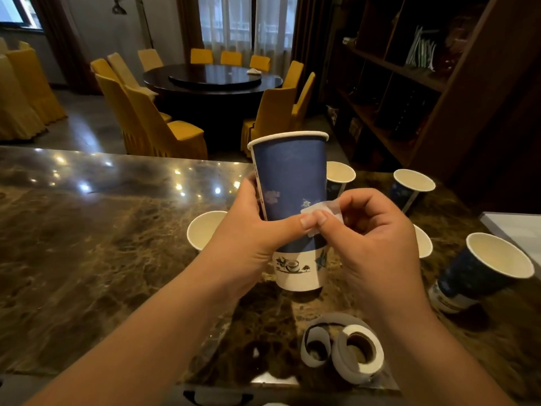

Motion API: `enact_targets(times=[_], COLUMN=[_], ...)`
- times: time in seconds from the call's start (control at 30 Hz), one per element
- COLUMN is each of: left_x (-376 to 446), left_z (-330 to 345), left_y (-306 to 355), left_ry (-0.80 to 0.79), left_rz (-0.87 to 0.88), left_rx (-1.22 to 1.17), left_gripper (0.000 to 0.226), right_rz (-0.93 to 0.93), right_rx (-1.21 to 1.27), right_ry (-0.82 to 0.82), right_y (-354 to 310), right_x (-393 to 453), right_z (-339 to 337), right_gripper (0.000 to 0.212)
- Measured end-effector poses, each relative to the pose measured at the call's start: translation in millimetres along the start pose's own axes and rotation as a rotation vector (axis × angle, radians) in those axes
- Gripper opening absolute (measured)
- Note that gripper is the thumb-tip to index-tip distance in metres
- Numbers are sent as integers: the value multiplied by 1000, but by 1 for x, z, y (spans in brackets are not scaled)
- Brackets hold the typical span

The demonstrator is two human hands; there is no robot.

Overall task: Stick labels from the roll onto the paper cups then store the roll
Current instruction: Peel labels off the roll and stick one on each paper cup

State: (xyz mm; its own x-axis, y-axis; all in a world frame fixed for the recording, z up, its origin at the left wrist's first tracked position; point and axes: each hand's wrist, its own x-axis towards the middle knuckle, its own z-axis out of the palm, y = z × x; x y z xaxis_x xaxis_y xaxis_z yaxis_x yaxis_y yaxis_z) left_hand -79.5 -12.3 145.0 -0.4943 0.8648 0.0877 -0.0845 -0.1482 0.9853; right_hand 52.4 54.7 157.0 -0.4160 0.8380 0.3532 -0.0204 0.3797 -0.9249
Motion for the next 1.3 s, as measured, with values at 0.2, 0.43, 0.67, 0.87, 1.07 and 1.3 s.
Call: enact_targets(times=[0.2, 0.43, 0.67, 0.87, 1.07, 1.3], left_x=[-3, 1, 55, 114, 145, 144], left_z=[-7, -21, -54, -101, -157, -184], left_y=[-4, 17, 55, 70, 16, -36], left_ry=[-55, -317, -225, -98, 14, 113], left_rz=[30, 51, 215, 222, 52, -27], left_rx=[16, -33, 243, 547, 677, 857], left_gripper=[74, 86, 70, 69, 95, 72], right_rz=[-13, 83, -62, -141, -149, 5], right_rx=[-329, -193, -133, -288, -595, -617], right_ry=[-160, -552, -471, -474, -631, -765], right_y=[-1, -26, -35, -20, 18, 70], right_x=[9, 37, 92, 168, 207, 202], right_z=[-18, -28, 3, 65, 125, 175], right_gripper=[43, 58, 58, 53, 57, 45])
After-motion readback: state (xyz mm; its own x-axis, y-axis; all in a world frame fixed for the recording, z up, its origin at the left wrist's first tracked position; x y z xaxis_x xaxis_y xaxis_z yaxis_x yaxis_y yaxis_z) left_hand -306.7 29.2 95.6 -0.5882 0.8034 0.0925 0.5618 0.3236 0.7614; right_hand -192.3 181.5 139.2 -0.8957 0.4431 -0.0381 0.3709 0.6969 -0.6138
